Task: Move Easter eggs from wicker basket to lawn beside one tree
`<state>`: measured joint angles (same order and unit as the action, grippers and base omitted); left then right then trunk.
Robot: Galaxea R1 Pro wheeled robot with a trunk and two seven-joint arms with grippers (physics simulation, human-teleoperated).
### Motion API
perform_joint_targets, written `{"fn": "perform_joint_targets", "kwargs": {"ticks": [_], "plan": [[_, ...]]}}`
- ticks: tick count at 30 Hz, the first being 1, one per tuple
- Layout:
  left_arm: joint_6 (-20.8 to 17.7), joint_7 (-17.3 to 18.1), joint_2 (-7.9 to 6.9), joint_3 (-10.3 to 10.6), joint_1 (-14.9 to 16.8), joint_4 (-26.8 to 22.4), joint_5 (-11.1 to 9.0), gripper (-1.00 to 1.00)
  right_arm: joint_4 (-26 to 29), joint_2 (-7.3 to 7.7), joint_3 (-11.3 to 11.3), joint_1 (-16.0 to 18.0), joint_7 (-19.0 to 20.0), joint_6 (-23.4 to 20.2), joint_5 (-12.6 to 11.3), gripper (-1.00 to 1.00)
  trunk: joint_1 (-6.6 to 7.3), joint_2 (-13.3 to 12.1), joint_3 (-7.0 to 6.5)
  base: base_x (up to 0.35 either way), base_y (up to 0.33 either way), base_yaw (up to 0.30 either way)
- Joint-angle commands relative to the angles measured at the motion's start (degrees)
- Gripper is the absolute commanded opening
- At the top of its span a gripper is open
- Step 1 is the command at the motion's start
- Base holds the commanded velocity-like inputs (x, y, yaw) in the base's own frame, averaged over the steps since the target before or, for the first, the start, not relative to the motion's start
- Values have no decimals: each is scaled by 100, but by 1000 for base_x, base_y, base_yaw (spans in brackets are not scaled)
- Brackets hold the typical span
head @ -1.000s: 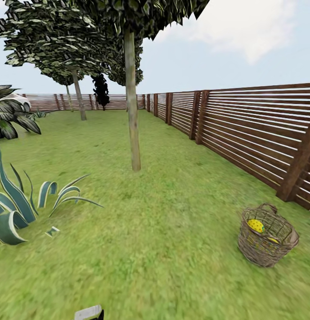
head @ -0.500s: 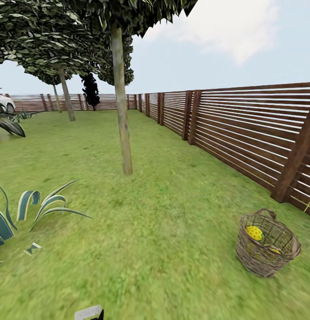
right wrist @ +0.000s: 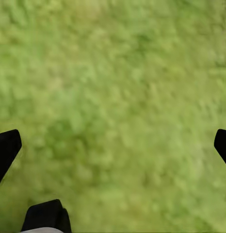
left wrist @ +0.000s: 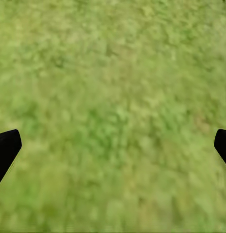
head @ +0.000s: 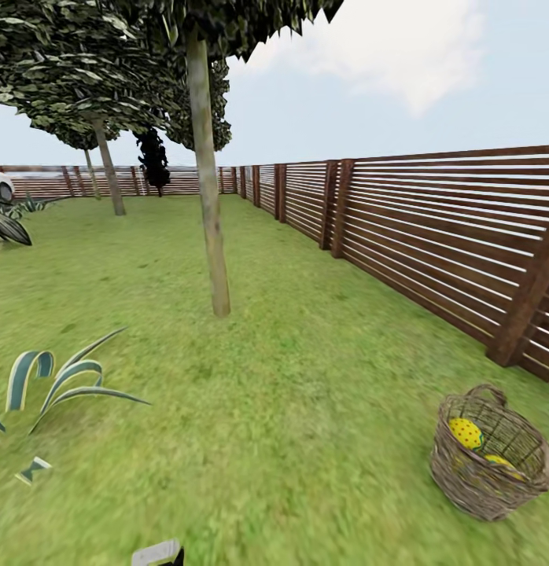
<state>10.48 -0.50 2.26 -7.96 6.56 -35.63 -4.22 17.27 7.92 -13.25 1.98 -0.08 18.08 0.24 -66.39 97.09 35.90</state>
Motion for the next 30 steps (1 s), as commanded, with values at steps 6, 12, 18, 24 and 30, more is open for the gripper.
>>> {"fn": "perform_joint_targets", "kwargs": {"ticks": [6, 12, 18, 24, 30], "plan": [[16, 1, 3, -7, 3, 4, -44, 100, -5, -1, -11, 4, -1, 20, 3, 100, -3, 2, 5, 328, 134, 0], [16, 0, 3, -7, 3, 4, -44, 100, -9, -1, -11, 4, -1, 20, 3, 100, -3, 2, 5, 328, 92, 0], [16, 2, 3, -6, 3, 4, -44, 100, -13, -1, -11, 4, -1, 20, 3, 100, -3, 2, 5, 328, 13, 0], [16, 0, 3, -7, 3, 4, -44, 100, -13, -1, -11, 4, -1, 20, 3, 100, -3, 2, 5, 328, 1, -85], [16, 1, 3, -7, 3, 4, -44, 100, -13, -1, -13, 4, -1, 20, 3, 100, -3, 2, 5, 328, 0, -224]]}}
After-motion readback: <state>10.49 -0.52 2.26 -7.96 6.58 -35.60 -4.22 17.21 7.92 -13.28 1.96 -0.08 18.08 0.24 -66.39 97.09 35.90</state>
